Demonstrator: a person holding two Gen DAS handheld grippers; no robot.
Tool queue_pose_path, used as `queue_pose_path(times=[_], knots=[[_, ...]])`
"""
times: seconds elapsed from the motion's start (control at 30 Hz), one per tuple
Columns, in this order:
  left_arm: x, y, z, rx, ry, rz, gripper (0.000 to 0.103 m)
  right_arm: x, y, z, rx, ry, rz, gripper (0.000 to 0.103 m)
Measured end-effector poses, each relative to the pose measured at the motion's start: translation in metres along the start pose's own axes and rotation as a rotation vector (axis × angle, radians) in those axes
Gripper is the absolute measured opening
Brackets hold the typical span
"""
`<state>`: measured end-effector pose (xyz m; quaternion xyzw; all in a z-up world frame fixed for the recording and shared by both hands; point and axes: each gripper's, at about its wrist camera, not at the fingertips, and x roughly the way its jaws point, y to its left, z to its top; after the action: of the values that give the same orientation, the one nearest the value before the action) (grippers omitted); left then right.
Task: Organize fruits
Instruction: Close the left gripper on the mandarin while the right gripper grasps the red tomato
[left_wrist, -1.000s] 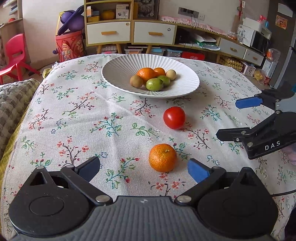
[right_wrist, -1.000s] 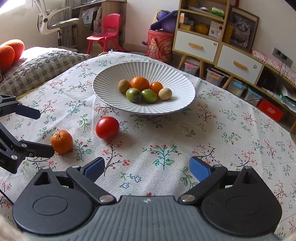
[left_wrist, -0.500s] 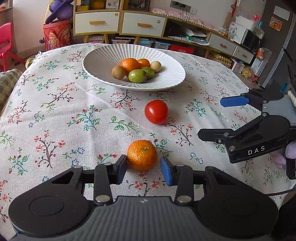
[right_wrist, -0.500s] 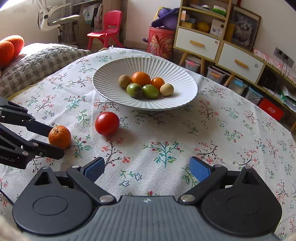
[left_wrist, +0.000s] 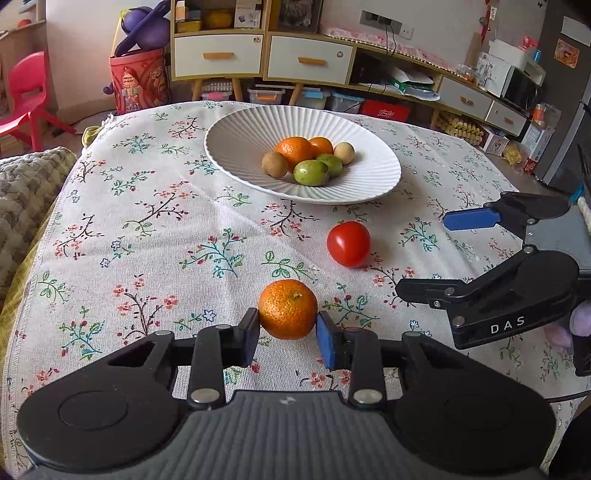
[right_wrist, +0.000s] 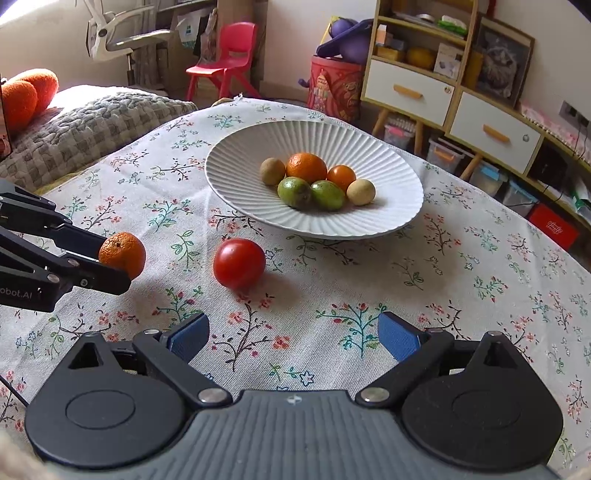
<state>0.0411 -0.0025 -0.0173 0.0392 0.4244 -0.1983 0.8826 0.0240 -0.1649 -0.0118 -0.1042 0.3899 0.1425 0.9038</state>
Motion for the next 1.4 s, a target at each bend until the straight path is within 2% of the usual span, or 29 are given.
queue_pose_path(times=[0.1,0.3,0.4,0.47,0.57,0.7,0.77,1.03,1.4], knots=[[-0.003,0.004,0.001,0.002,-0.009,0.011,0.018,0.006,0.005,0.005,0.003,0.009,0.016,0.096],[-0.005,0.014,0.000,-0.015,-0.009,0.034,0.018,0.015,0.018,0.014,-0.011,0.009,0.042,0.084],[-0.006,0.017,0.000,-0.022,-0.006,0.039,0.018,0.018,0.022,0.017,-0.018,0.011,0.055,0.071],[-0.007,0.017,-0.001,-0.024,-0.006,0.039,0.018,0.019,0.025,0.018,-0.028,0.008,0.055,0.058],[-0.007,0.018,0.000,-0.024,-0.007,0.037,0.018,0.020,0.028,0.020,-0.030,0.003,0.053,0.049],[-0.007,0.018,-0.001,-0.023,-0.007,0.036,0.018,0.018,0.026,0.020,-0.020,-0.011,0.060,0.041],[-0.007,0.018,-0.001,-0.023,-0.007,0.037,0.018,0.017,0.026,0.021,-0.023,-0.019,0.060,0.033],[-0.008,0.015,0.005,-0.025,-0.016,0.040,0.018,0.009,0.024,0.022,-0.012,-0.017,0.085,0.032],[-0.014,0.008,0.027,-0.028,-0.068,0.033,0.018,-0.018,0.013,0.034,0.031,-0.100,0.108,0.031]])
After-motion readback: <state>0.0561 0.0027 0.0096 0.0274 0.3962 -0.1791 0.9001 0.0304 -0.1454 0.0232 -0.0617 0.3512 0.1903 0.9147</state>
